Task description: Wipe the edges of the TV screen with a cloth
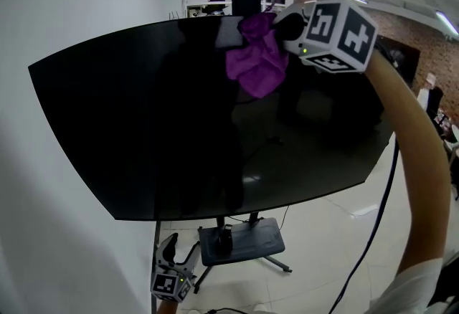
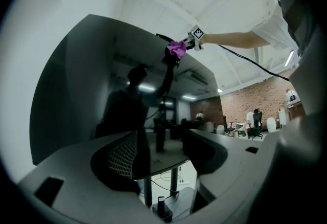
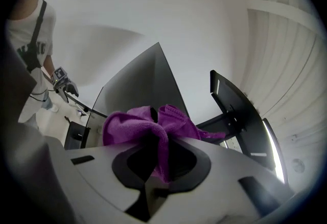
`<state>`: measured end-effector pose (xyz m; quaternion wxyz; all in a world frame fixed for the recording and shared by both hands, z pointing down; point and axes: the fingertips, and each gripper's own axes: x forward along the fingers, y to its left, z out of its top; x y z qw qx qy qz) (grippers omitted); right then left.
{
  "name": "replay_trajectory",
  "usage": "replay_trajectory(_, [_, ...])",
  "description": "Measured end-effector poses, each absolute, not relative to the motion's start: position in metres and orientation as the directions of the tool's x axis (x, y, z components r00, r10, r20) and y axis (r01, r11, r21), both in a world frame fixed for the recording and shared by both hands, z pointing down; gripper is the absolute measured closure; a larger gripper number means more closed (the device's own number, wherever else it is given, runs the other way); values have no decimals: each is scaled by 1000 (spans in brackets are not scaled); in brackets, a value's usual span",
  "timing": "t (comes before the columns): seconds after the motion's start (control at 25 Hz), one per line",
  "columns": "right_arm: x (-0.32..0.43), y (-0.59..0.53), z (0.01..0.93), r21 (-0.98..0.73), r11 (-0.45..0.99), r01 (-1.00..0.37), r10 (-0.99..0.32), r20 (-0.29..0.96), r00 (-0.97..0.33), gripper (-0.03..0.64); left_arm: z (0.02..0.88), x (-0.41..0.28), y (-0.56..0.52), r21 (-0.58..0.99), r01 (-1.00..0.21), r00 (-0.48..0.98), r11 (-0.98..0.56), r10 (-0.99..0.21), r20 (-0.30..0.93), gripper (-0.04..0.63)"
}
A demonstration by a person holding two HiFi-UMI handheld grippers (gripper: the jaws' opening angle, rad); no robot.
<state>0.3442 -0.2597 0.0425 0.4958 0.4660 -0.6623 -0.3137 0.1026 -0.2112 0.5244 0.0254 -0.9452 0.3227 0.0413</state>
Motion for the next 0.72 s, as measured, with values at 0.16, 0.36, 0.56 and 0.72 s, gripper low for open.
replay_trajectory(0.16, [367, -244, 9, 914, 223, -338, -974, 220, -49, 565, 522, 129, -203, -28, -567, 822, -823, -564, -76, 328])
replay_trajectory(0.36, [395, -247, -23, 913, 144, -381, -989, 149, -17, 561, 519, 152, -208, -48, -540, 841, -841, -534, -88, 328])
replay_trajectory(0.56, [447, -236, -32, 904, 71, -422, -990, 114, 79, 560, 519, 158, -211, -42, -539, 841, -841, -534, -86, 328])
replay_trajectory(0.72, [514, -211, -37, 876, -6, -482, -978, 96, 186, 560, 517, 164, -215, -27, -546, 836, -838, -542, -85, 328])
